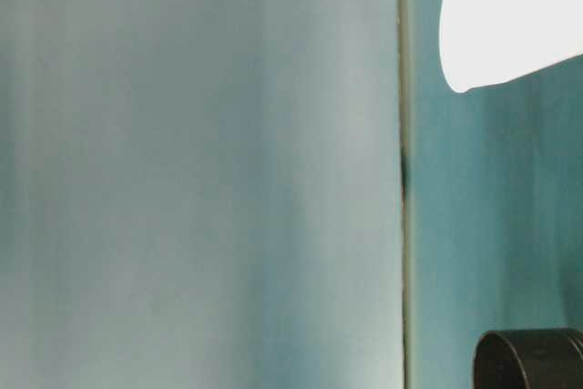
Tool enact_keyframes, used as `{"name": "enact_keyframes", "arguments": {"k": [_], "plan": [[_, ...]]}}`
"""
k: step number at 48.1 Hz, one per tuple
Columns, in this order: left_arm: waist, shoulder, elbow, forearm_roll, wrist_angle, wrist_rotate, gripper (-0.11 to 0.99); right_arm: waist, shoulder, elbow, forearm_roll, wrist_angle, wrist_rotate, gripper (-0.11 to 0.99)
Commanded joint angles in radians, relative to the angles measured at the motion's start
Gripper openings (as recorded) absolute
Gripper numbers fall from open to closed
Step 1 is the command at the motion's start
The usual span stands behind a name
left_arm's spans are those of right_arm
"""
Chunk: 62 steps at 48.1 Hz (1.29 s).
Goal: Put the paper cup into the moved red handle cup holder.
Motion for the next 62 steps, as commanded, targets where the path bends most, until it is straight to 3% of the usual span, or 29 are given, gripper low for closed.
{"name": "enact_keyframes", "arguments": {"k": [1, 15, 37, 48, 62], "plan": [[0.0, 0.037, -0.029, 0.003, 0.014, 0.0, 0.95, -0.002, 0.006, -0.023, -0.002, -0.005, 0.009, -0.11], [0.006, 0.132, -0.034, 0.003, 0.023, 0.011, 0.95, -0.002, 0.006, -0.023, -0.002, -0.005, 0.008, -0.11], [0.009, 0.239, -0.029, 0.003, -0.043, 0.023, 0.95, -0.002, 0.006, -0.021, -0.002, -0.005, 0.008, -0.11], [0.028, 0.285, -0.035, 0.003, -0.066, 0.023, 0.95, -0.002, 0.006, -0.018, -0.002, -0.005, 0.008, -0.11], [0.031, 0.299, -0.029, 0.003, -0.086, 0.026, 0.95, -0.002, 0.006, -0.018, -0.002, -0.005, 0.008, -0.11]]}}
